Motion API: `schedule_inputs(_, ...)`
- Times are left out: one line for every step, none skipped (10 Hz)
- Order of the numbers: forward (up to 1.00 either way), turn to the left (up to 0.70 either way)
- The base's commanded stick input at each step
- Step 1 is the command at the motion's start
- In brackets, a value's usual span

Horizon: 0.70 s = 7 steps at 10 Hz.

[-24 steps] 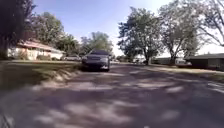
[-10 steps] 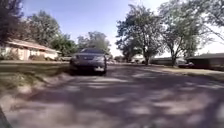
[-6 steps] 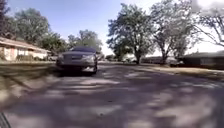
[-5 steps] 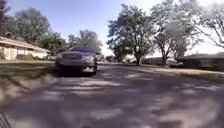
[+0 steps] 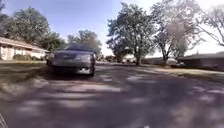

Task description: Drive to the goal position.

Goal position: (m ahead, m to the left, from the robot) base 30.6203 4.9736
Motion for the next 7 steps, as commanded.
schedule_inputs(1.0,0.0)
schedule_inputs(1.0,0.0)
schedule_inputs(1.0,0.0)
schedule_inputs(1.0,0.0)
schedule_inputs(1.0,0.0)
schedule_inputs(1.0,0.0)
schedule_inputs(1.0,0.01)
